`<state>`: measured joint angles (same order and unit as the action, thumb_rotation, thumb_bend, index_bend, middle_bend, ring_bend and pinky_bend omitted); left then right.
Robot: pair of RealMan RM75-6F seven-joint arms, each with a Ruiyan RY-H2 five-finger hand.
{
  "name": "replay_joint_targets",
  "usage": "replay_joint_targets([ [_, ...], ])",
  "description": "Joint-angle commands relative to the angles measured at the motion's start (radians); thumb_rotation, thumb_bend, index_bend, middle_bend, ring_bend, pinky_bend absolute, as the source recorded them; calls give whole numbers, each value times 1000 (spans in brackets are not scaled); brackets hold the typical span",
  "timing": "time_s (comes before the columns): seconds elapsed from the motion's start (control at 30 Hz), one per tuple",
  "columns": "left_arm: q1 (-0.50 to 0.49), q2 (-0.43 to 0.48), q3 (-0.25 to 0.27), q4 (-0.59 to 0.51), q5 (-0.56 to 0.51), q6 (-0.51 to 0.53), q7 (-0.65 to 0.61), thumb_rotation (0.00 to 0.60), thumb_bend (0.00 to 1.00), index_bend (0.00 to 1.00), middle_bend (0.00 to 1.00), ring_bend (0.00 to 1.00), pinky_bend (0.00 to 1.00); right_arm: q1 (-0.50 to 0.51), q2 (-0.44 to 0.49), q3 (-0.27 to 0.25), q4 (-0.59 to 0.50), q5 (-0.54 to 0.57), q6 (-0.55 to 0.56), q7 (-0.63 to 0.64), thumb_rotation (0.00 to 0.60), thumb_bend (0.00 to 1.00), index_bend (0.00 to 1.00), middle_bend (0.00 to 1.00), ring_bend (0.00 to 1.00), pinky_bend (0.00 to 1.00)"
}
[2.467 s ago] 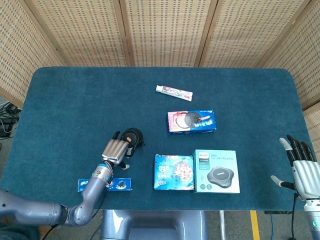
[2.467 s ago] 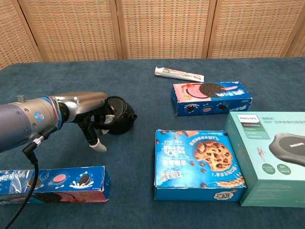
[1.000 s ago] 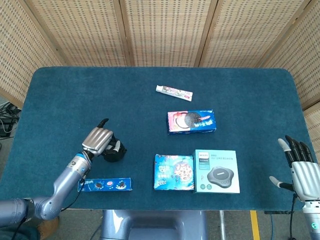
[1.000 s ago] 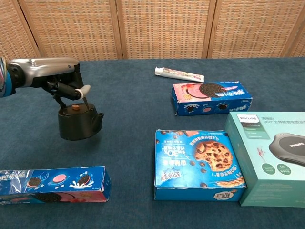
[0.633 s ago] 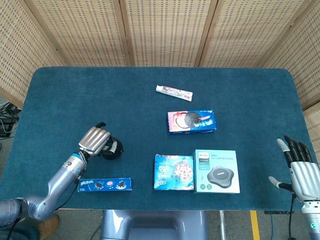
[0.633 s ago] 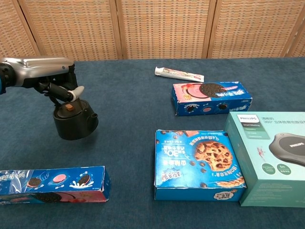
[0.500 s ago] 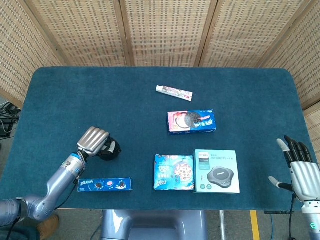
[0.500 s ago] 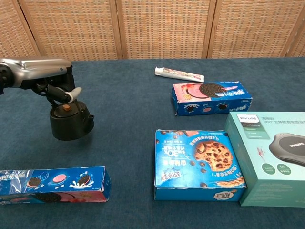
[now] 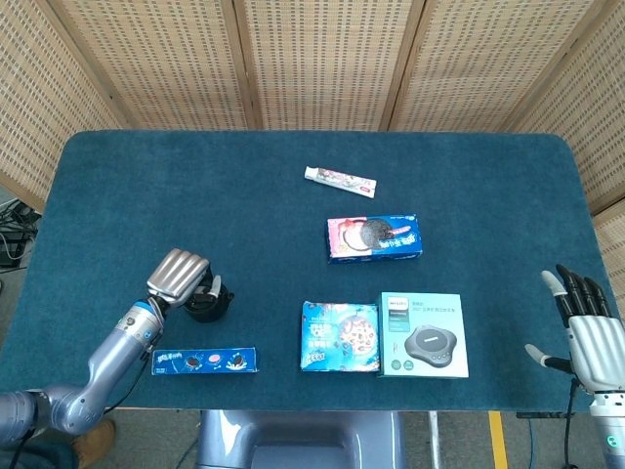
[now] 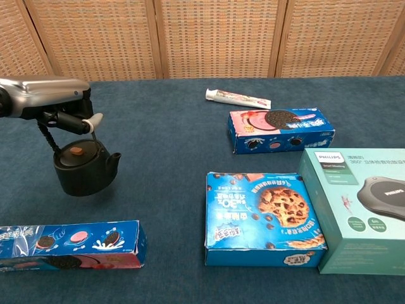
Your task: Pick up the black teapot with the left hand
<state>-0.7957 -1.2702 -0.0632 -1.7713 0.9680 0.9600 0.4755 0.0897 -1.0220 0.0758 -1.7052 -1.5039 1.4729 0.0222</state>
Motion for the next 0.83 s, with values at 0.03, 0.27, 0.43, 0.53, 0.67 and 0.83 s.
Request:
replay_joint_targets([
  [0.03, 6, 17, 3, -11, 11, 3, -6, 311, 1000, 1000, 1000, 834, 1000, 0, 2, 2, 1, 0, 2, 6, 600, 0, 0, 0, 0, 0],
  [0.27, 18, 30, 16, 15, 68, 17, -4, 315, 1000, 1000, 1000, 834, 1000, -1, 3, 1, 1, -1, 3, 6, 600, 0, 0, 0, 0, 0],
  [0.43, 34, 36, 20, 47, 118, 35, -26, 315, 1000, 1000, 1000, 835, 1000, -4, 3, -1, -1, -11, 13, -4, 600, 0, 0, 0, 0, 0],
  [0.53, 41, 41, 21, 70, 146, 34, -49, 333, 1000, 1000, 1000, 835, 1000, -4, 3, 0, -1, -7, 13, -2, 600, 0, 0, 0, 0, 0],
  [0.67, 41, 49, 16, 103, 163, 20, -75, 342, 1000, 1000, 1000, 835, 1000, -5, 5, 2, -3, -6, 16, 2, 600, 0, 0, 0, 0, 0],
  [0.83, 44, 41, 15, 147, 209, 20, -98, 346, 1000, 1000, 1000, 835, 1000, -6, 5, 3, -2, -4, 18, 3, 600, 0, 0, 0, 0, 0],
])
